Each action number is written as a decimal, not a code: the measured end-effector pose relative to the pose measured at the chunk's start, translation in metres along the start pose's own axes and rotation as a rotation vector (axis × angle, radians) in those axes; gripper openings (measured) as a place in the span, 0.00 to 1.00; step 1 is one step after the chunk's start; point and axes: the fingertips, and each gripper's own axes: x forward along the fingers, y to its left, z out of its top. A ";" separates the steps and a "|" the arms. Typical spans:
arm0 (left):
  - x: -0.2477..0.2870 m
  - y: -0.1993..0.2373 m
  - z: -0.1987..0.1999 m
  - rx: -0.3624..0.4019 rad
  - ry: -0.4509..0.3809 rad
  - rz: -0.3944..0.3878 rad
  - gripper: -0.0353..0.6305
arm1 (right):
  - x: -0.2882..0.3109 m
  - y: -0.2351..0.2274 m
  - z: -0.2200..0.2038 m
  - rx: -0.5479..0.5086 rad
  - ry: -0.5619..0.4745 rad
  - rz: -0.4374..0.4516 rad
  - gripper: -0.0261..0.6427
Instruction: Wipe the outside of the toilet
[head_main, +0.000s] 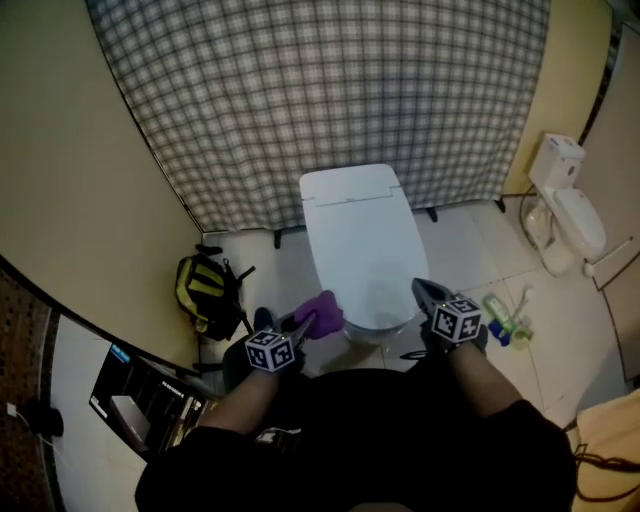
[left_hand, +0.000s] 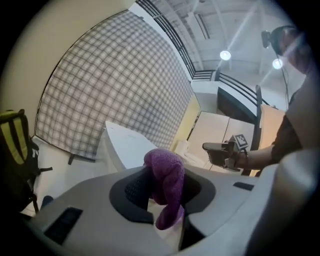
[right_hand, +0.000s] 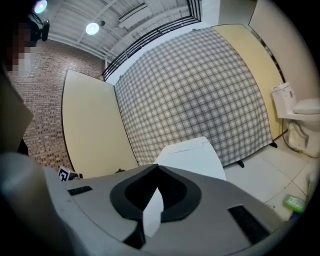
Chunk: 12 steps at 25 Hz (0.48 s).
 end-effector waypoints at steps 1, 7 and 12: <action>-0.003 0.001 -0.004 0.003 0.011 -0.005 0.19 | 0.001 0.002 -0.006 -0.001 0.010 -0.007 0.02; -0.006 0.003 -0.007 -0.035 -0.006 -0.023 0.19 | 0.007 0.012 -0.014 -0.040 0.035 -0.008 0.02; 0.004 -0.006 -0.010 -0.025 0.017 -0.056 0.19 | 0.002 0.014 -0.016 -0.067 0.042 -0.007 0.02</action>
